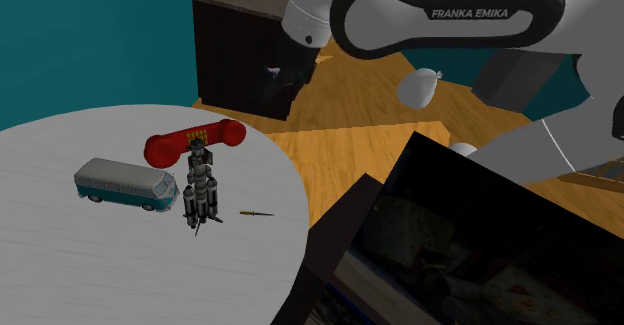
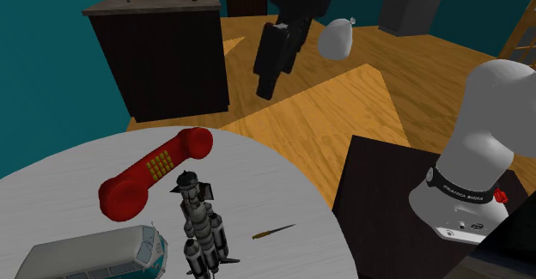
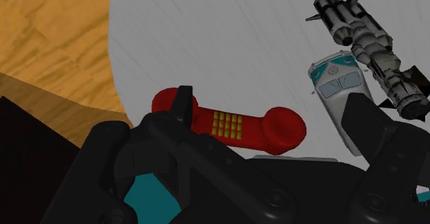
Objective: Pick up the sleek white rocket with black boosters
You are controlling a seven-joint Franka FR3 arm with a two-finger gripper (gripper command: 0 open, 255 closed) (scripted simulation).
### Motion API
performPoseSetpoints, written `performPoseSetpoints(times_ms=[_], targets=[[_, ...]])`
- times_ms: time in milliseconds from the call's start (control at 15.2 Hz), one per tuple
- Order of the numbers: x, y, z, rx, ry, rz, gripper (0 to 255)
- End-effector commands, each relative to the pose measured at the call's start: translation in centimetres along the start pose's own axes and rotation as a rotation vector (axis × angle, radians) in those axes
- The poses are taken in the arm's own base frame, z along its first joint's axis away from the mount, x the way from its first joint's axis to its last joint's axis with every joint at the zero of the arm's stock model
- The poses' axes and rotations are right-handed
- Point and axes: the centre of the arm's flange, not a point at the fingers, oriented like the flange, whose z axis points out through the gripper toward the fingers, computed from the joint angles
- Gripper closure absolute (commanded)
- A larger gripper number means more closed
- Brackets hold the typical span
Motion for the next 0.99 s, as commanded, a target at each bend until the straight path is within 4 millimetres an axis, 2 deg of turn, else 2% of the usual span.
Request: performPoseSetpoints(times_ms=[0,792,924], targets=[[0.4,-2.4,1.1,-0.009,0.02,-0.021,0],[2.0,-16.8,8.7,-0.07,0.129,-0.148,0],[1.9,-17.2,9.4,-0.071,0.131,-0.151,0]])
